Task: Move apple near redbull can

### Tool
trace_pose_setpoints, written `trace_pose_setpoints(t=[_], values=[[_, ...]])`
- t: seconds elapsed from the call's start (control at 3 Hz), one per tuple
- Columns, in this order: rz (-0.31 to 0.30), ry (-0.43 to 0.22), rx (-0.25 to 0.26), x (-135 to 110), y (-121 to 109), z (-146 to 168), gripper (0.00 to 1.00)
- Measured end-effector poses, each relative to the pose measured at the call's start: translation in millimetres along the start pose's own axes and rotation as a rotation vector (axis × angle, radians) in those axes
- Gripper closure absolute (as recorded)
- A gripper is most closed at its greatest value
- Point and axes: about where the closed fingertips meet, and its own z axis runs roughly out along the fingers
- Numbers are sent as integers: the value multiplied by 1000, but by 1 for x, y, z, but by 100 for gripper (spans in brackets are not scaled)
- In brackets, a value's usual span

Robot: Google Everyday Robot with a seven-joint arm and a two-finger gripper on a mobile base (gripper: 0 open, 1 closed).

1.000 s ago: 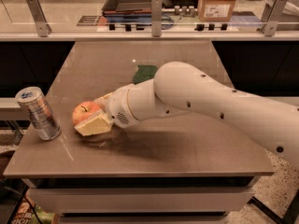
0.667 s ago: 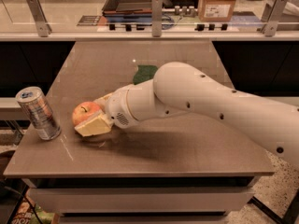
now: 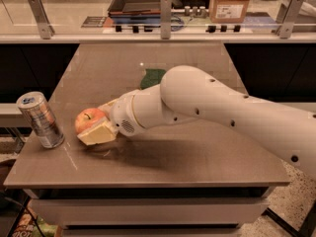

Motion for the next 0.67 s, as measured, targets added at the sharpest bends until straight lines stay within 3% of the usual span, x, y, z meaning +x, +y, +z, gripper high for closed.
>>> trace_pose_setpoints(t=[0.33,0.67], values=[[-3,1,-2,-1,1,1,12],[-6,1,-3,-2,3,1,0]])
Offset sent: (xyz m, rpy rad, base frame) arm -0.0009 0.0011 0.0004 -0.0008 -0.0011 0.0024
